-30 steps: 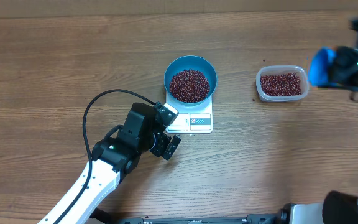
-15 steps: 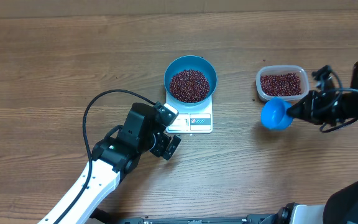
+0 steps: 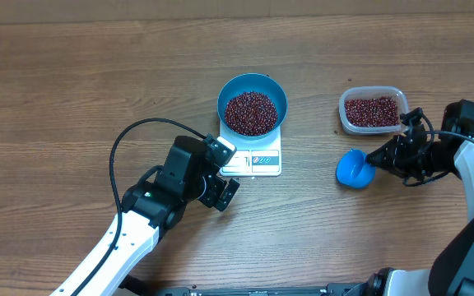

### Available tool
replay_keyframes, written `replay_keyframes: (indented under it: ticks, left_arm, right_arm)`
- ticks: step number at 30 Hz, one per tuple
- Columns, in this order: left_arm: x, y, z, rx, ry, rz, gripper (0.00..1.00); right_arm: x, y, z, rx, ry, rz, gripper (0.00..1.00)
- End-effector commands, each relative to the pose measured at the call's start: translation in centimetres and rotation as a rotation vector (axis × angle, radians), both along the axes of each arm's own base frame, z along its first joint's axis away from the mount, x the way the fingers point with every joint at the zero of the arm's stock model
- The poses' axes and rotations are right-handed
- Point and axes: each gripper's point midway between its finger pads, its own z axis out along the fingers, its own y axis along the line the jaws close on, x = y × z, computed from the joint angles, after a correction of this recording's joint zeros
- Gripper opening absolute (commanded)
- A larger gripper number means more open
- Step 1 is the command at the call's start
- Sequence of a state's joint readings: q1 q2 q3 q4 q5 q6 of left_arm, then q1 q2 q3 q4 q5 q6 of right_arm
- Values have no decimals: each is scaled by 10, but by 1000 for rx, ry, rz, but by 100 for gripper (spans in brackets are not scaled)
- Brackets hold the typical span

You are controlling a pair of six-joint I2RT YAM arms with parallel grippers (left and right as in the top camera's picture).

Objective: Scoop item into bowl and weigh 150g on scale

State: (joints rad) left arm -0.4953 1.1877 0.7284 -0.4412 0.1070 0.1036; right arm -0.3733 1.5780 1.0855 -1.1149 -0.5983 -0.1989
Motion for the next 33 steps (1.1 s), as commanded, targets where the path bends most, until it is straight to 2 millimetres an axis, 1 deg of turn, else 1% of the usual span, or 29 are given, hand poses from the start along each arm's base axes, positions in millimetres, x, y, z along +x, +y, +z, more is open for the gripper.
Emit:
replay_keyframes:
  ticks: [1,2,4,6,7,8,9,10,11,12,13,15,18,22,26,27,29,31,32,33]
  left_arm:
    - [2,2,0,-6,7,25,99]
    - [2,2,0,-6,7,25,100]
    - [2,2,0,-6,7,25,100]
    - [2,2,0,-6,7,25,100]
    - [2,2,0,-6,7,25,100]
    - [2,2,0,-6,7,25,100]
    - [2,2,0,-6,7,25,100]
    - [2,2,0,-6,7,25,99]
    - [2,2,0,-6,7,25,100]
    - [2,2,0,-6,7,25,100]
    - [2,2,-1,-5,8,25,100]
    - [2,2,0,-6,7,25,100]
    - [2,2,0,-6,7,25,100]
    - [2,2,0,-6,7,25,99]
    - [2,2,0,-6,7,25,100]
    - [2,2,0,-6,7,25,100]
    - [2,2,0,-6,7,25,99]
    - [2,2,0,-6,7,25,100]
    - [2,2,0,-6,7,25,99]
    - [2,2,0,-6,7,25,100]
  right_arm:
    - [-2,-3,-5,7,37,-49,13]
    - [-2,-6,-6,-2,45,-65,14]
    - [-3,-14,-8,-25,60,-90,22]
    - [-5,-24,-9,-48,82,-128,32]
    - [-6,-32,-8,-67,93,-157,38]
    - [-5,-40,-7,-77,99,-188,47]
    - [-4,-48,-3,-78,92,-214,53]
    - [-2,-53,-1,-80,86,-232,69]
    - [-1,-58,1,-82,79,-245,78]
    - [-1,-61,3,-88,77,-254,84]
    - [0,-67,4,-100,75,-268,98]
    - [-2,-83,4,-159,103,-330,100]
    - [-2,-98,9,-225,133,-390,100]
    - [3,-113,39,-291,129,-430,100]
    - [11,-121,79,-325,79,-439,100]
    - [14,-119,96,-326,59,-435,100]
    - [14,-112,113,-331,42,-407,100]
    - [15,-97,130,-320,4,-330,100]
    - [16,-77,146,-299,-47,-253,100]
    - [17,-66,154,-287,-77,-215,100]
